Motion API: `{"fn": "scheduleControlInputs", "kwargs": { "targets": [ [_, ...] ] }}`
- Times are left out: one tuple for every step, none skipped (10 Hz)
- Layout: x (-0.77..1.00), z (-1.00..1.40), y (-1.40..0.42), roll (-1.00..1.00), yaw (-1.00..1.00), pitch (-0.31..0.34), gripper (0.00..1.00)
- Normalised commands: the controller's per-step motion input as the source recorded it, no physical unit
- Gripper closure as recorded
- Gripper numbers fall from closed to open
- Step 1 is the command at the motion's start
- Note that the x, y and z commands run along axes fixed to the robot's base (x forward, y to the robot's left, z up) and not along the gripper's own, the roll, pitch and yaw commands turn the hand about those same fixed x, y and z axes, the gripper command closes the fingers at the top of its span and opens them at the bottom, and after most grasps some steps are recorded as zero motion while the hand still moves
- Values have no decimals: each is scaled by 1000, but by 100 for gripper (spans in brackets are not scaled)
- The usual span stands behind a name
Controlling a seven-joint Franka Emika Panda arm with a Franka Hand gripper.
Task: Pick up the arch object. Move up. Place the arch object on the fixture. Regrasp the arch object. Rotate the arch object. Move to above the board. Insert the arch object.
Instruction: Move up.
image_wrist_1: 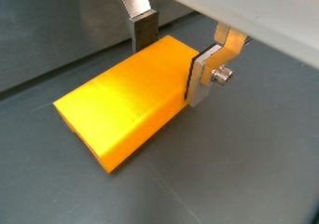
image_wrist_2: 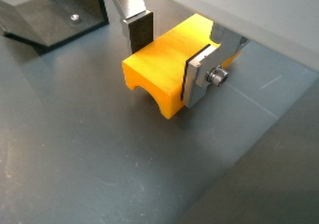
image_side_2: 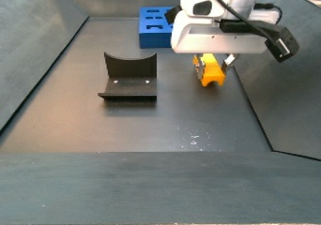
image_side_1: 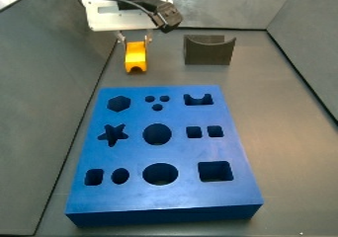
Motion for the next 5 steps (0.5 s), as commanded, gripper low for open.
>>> {"fn": "scheduleControlInputs", "kwargs": {
  "targets": [
    [-8,745,24,8,-6,14,100],
    [-13,632,18,15,-13,24,100],
    [-17,537,18,22,-16,35,100],
    [-19,403,16,32,-19,42,100],
    [-21,335,14,37,-19,42,100]
  ]
}}
